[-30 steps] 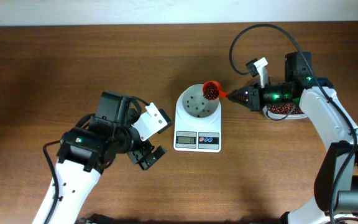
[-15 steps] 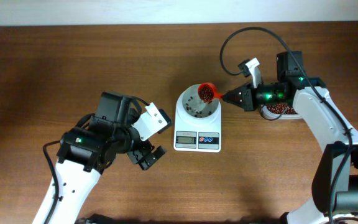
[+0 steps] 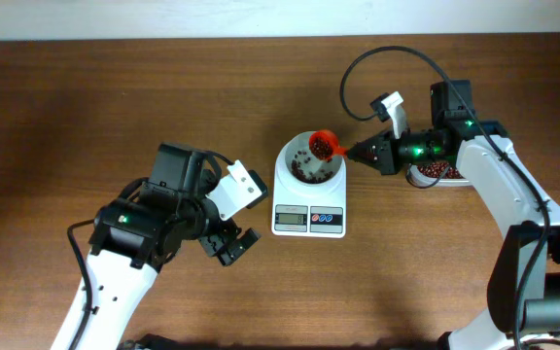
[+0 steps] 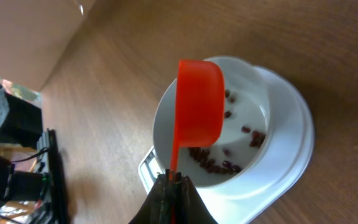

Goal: Scoop and weigh 50g on scale
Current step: 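Tilt the scoop over the white bowl to pour beans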

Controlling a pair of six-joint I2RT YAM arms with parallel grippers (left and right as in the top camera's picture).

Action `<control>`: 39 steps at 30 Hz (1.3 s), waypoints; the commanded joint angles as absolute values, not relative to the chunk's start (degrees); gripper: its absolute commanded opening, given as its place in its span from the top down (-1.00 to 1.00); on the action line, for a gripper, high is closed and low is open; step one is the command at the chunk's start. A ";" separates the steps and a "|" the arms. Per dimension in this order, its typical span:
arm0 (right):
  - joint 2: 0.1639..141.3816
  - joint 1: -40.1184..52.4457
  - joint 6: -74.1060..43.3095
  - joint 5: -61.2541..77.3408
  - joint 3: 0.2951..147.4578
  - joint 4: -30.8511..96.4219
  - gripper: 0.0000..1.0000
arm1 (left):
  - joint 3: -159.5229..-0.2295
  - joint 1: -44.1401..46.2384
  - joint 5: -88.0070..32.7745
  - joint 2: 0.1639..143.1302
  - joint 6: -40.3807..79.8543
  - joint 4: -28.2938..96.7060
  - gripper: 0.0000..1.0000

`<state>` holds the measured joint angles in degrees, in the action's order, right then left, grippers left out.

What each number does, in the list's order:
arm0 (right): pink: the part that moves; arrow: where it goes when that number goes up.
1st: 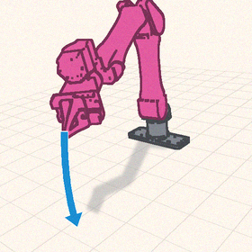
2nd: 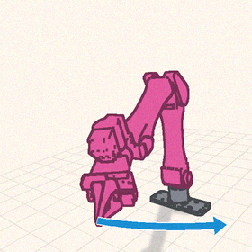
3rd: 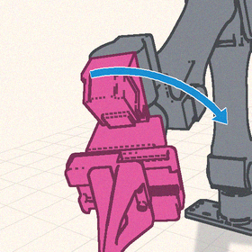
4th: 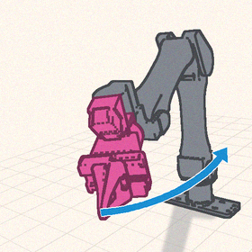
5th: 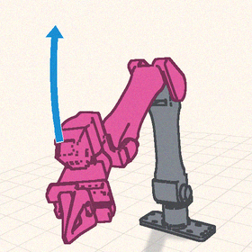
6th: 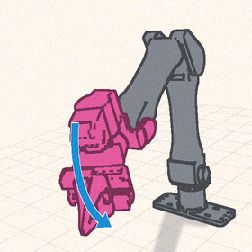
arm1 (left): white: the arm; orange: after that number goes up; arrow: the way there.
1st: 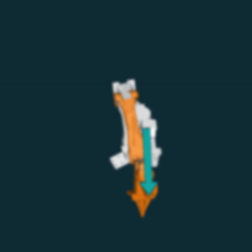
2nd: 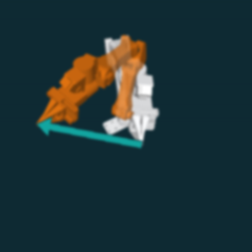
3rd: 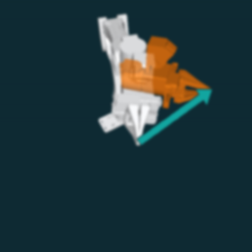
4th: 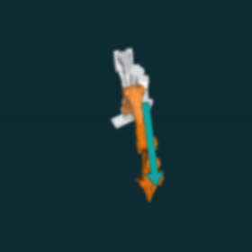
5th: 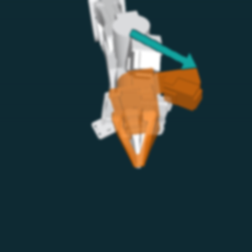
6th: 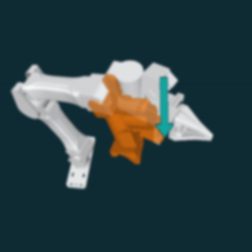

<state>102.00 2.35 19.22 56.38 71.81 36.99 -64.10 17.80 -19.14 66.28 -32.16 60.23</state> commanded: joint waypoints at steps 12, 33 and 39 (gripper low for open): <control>102.37 3.05 33.58 58.39 71.79 36.58 0.92 | -65.36 17.30 -19.94 66.22 -33.28 60.12 -0.98; 102.26 3.49 40.71 56.05 72.14 36.42 0.92 | -65.36 17.30 -19.94 66.22 -33.28 60.12 -0.98; 101.62 4.60 42.63 51.55 74.24 38.96 0.92 | -65.36 17.30 -19.94 66.22 -33.28 60.12 -0.98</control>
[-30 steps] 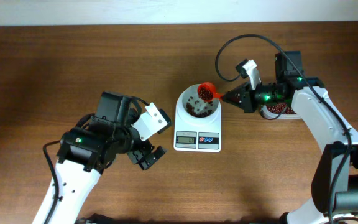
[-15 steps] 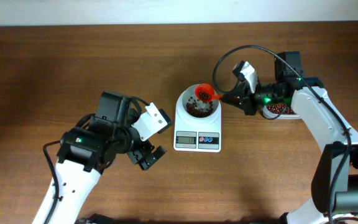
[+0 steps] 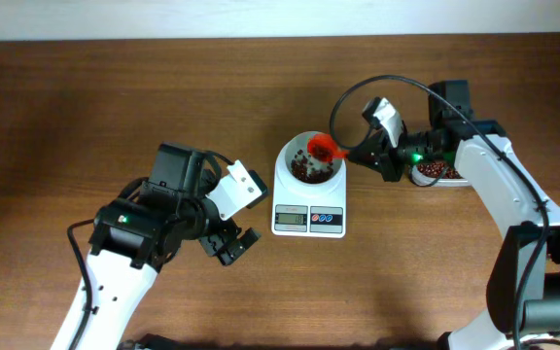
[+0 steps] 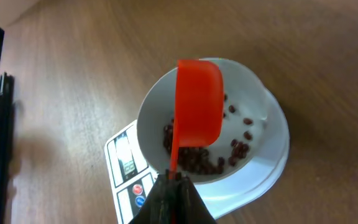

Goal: Scoop and weigh 50g on scale
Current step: 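Tilt the scoop over the white bowl to pour beans, then carry the empty scoop back to the bean tub with the right gripper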

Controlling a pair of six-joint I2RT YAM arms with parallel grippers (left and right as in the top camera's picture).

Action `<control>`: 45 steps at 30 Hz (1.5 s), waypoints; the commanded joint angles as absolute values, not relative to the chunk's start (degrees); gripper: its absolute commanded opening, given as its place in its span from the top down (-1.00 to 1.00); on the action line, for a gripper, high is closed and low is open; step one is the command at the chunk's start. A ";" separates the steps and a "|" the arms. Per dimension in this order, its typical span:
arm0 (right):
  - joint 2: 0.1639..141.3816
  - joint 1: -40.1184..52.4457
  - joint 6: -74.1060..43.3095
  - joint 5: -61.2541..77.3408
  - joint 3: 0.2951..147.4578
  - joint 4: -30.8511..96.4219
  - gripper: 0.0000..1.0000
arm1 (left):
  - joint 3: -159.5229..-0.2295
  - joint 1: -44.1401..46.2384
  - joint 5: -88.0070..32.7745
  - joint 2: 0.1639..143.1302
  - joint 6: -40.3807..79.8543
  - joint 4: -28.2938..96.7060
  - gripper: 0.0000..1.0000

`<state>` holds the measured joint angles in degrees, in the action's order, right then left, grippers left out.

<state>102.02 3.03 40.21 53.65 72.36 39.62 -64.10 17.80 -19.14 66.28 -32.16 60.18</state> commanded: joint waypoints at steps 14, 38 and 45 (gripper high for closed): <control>99.96 7.16 39.55 50.02 75.59 40.58 0.92 | -65.36 17.30 -19.94 66.22 -33.28 60.12 -0.98; 96.20 12.75 36.40 34.09 78.56 42.76 0.92 | -65.36 17.30 -19.94 66.22 -33.28 60.12 -0.98; 95.29 13.80 36.53 24.67 78.67 41.91 0.92 | -65.36 17.30 -19.94 66.22 -33.28 60.12 -0.98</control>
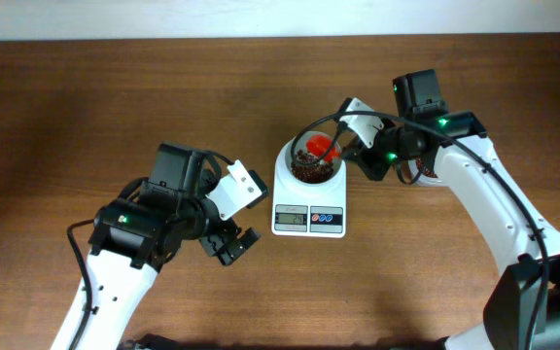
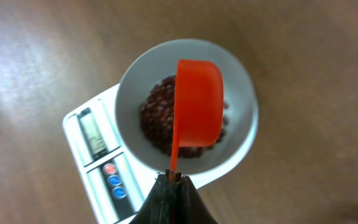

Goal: Scoop and weigh 50g on scale
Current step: 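Carry the empty scoop back to the bean tub with the right gripper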

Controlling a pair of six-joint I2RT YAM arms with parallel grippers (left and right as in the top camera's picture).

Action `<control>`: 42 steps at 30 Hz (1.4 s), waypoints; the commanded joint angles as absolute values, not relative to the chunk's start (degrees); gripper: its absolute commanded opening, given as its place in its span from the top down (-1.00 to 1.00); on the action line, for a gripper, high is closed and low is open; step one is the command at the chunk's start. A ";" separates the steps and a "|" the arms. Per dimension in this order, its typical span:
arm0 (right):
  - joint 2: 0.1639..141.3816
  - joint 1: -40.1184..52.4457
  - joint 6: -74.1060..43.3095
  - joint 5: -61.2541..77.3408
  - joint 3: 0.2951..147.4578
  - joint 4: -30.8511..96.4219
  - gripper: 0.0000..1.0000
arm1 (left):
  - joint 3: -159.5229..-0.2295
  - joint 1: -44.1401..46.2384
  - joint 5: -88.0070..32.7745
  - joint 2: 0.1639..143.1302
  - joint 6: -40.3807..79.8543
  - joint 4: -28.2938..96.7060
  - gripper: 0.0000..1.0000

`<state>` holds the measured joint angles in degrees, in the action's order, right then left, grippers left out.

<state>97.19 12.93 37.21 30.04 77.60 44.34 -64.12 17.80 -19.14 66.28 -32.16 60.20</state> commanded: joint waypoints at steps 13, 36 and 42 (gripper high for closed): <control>88.66 7.81 4.12 26.50 78.87 41.12 0.92 | -65.36 17.30 -19.94 66.22 -33.28 60.12 -0.98; 61.43 4.05 -6.39 21.74 78.85 73.47 0.92 | -65.36 17.30 -19.94 66.22 -33.28 60.12 -0.98; 61.43 4.05 -6.26 7.35 75.66 69.80 0.92 | -65.36 17.30 -19.94 66.22 -33.28 60.12 -0.98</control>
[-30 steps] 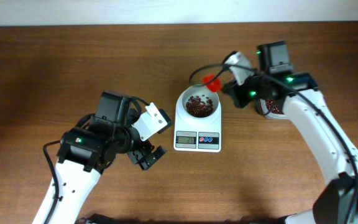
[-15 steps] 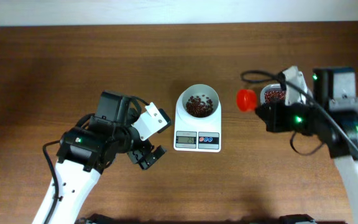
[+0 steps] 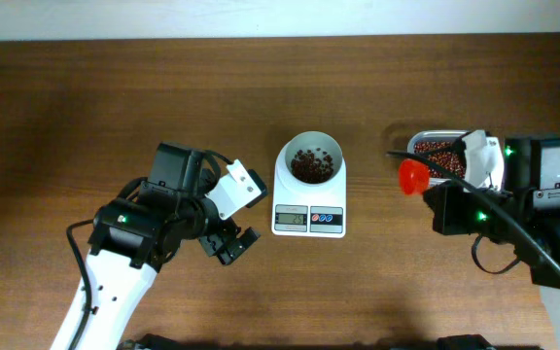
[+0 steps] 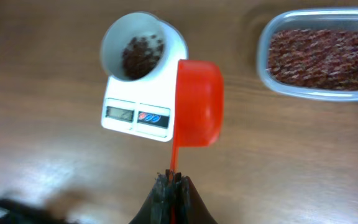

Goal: Scoop and weigh 50g on scale
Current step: 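Carry the empty scoop back to the bean tub with the right gripper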

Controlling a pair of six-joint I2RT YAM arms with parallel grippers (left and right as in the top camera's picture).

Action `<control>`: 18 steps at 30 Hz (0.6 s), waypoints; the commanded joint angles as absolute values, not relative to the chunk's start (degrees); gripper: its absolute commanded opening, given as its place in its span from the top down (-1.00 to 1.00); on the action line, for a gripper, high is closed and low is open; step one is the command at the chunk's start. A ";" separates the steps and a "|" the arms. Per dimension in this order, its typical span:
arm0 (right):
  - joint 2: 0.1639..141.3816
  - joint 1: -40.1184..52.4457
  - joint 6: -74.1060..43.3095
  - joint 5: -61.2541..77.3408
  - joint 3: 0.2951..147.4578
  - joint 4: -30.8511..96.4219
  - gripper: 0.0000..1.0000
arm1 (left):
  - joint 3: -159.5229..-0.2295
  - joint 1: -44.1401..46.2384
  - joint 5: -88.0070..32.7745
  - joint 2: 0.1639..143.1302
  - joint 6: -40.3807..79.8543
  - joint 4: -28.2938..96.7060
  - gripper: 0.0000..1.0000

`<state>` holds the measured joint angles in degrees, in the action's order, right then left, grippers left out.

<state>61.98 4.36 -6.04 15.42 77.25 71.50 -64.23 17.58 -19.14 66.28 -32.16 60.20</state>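
Observation:
A white scale (image 3: 308, 216) stands mid-table with a white bowl (image 3: 309, 158) on it that holds a heap of dark red beans (image 4: 140, 53). My right gripper (image 4: 171, 177) is shut on the thin handle of the red scoop (image 4: 197, 102). In the overhead view the scoop (image 3: 412, 176) hangs to the right of the scale, beside the bean container (image 3: 440, 151); the right gripper (image 3: 434, 194) is just behind it. The scoop's inside is hidden from view. Left of the scale, my left gripper (image 3: 229, 245) is open and holds nothing.
The clear container of beans (image 4: 319, 53) sits at the back right, close to the right arm (image 3: 513, 209). The scale's display and buttons (image 4: 137, 114) face the front edge. The left arm (image 3: 144, 228) takes up the front left.
My right gripper has moved the scoop from over the bowl to the right, off the scale and higher, beside the bean container. The left arm has not moved.
The scoop was tipped over the bowl with only a few beans in it. The bowl then held more beans, and later a heap, with the scoop still above it. Now the scoop is away to the right of the scale.

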 commanded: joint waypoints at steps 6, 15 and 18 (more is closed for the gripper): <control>61.49 4.03 -5.80 0.62 74.30 63.81 0.92 | -65.36 17.30 -19.94 66.22 -33.26 60.12 -0.98; 61.47 4.03 -5.85 0.14 67.16 57.82 0.92 | -65.36 17.30 -19.94 66.22 -33.28 60.12 -0.98; 61.49 4.03 -6.50 0.45 67.16 57.17 0.92 | -65.36 17.30 -19.94 66.22 -33.28 60.12 -0.98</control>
<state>61.93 4.36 -5.85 1.26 67.37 57.58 -64.27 17.58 -19.14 66.28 -32.16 60.20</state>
